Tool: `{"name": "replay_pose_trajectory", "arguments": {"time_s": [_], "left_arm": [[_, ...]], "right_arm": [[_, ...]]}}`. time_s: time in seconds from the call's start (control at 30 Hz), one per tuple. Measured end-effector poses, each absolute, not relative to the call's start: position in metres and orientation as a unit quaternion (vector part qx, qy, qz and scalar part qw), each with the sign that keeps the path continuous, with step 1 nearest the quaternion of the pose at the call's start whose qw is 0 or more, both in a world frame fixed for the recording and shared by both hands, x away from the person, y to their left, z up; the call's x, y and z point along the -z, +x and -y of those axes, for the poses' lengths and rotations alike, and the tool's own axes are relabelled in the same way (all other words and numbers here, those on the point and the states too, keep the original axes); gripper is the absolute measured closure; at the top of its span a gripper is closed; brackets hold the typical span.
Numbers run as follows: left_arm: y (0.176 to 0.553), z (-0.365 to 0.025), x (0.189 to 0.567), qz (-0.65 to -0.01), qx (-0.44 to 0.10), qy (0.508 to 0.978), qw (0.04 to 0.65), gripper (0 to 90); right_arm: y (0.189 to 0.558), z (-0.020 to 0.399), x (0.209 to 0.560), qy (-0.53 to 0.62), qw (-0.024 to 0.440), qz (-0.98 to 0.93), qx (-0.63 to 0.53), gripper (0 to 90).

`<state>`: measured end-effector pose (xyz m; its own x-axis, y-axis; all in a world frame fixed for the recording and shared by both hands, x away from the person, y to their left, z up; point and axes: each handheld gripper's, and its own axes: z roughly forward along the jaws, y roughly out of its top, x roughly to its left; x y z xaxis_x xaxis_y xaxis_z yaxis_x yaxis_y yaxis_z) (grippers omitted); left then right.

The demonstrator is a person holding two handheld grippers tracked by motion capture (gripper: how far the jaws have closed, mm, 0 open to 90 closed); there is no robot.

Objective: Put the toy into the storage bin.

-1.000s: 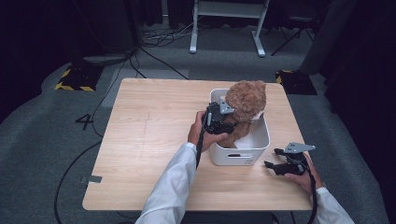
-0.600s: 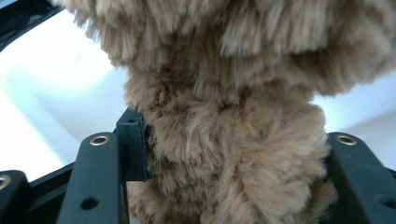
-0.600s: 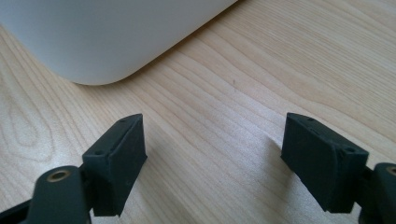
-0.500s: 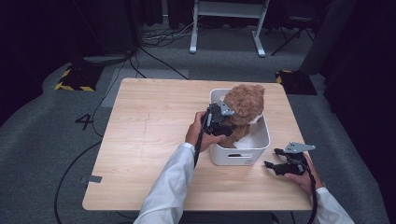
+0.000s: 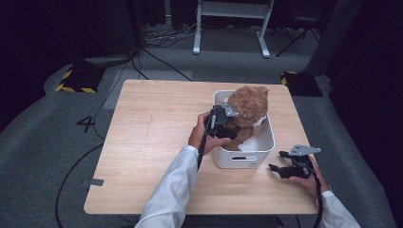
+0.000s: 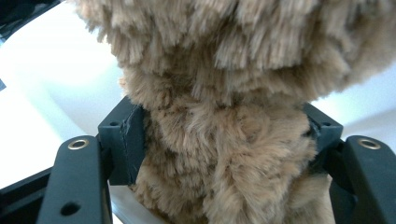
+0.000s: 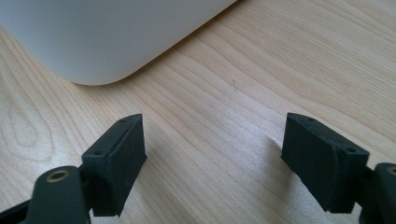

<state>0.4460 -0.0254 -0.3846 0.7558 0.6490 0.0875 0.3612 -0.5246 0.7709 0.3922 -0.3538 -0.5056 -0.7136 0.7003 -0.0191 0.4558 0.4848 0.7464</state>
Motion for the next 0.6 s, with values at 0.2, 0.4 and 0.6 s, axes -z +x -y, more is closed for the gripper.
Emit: {"name": "replay_pose_trajectory", "arguments": {"time_s": [0.2,0.4,0.6], "left_arm": [[0.444,0.021,0.383,-0.299,-0.176,0.848,0.401,30.9],[0.441,0.015,0.381,-0.3,-0.175,0.843,0.411,30.6],[0.437,0.009,0.377,-0.3,-0.175,0.838,0.42,28.7]], "right_arm": [[0.392,0.354,0.506,0.342,0.163,-0.846,-0.375,21.4],[0.392,0.354,0.506,0.342,0.163,-0.846,-0.375,21.4],[0.392,0.354,0.506,0.342,0.163,-0.846,-0.375,21.1]]}}
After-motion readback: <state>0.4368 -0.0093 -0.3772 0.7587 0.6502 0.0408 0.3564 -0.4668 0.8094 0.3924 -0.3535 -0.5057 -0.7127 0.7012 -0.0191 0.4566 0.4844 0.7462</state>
